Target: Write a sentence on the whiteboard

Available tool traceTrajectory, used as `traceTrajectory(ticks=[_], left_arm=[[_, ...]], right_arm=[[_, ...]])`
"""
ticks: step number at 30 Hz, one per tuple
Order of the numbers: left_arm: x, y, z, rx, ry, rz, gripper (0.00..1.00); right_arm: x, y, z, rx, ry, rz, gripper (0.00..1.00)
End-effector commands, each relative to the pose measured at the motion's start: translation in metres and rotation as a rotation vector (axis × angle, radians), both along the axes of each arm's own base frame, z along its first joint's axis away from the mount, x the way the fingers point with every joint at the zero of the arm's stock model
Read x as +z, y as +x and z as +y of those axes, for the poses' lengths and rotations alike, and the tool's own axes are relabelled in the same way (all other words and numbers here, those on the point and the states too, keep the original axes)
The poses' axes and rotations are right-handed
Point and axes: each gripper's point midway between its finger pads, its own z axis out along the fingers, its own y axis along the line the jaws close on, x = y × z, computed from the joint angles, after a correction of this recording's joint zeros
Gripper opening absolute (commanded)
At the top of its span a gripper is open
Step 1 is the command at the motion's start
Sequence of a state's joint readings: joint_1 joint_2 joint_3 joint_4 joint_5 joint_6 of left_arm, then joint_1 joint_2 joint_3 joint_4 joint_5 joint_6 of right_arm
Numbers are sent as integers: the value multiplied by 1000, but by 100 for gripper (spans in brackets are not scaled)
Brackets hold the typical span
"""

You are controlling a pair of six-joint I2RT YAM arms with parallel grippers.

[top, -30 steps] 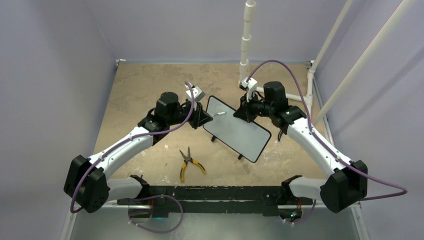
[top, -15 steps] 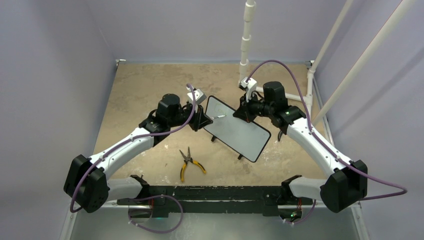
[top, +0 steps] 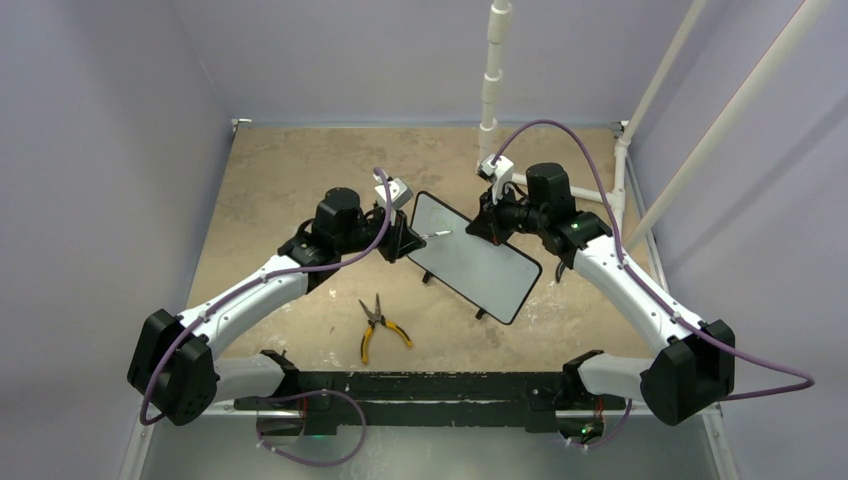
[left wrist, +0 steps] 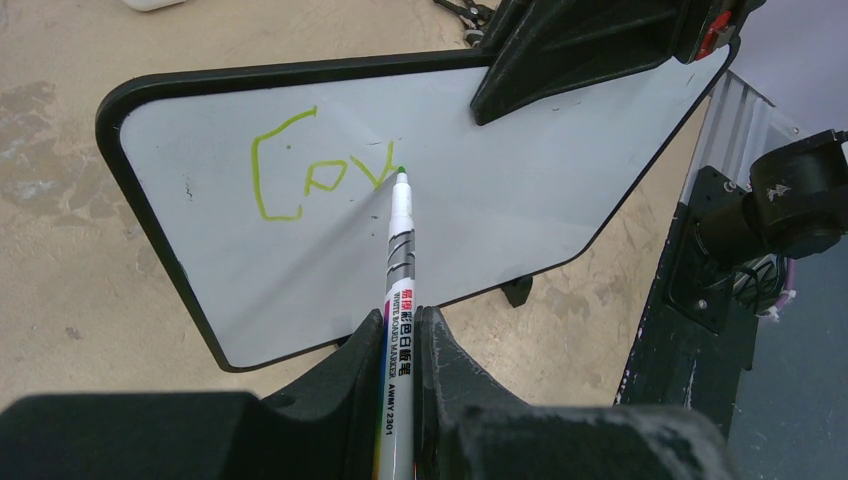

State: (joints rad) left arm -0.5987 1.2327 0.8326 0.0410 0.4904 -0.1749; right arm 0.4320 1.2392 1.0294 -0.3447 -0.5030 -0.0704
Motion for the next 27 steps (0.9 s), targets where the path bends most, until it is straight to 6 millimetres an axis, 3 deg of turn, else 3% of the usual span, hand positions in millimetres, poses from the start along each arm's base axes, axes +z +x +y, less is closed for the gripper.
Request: traceTrajectory(ticks=[1, 17, 27], left_arm=[[11, -1, -6, -19, -34, -27, 0], [15, -8, -8, -51, -49, -28, 0], [48, -10, 10, 41, -88, -109, 0]], right_arm=[[-7, -3, 3, 9, -15, 17, 0], [-5, -3, 3, 6, -12, 11, 0], [1, -3, 3, 7, -5, -2, 0]])
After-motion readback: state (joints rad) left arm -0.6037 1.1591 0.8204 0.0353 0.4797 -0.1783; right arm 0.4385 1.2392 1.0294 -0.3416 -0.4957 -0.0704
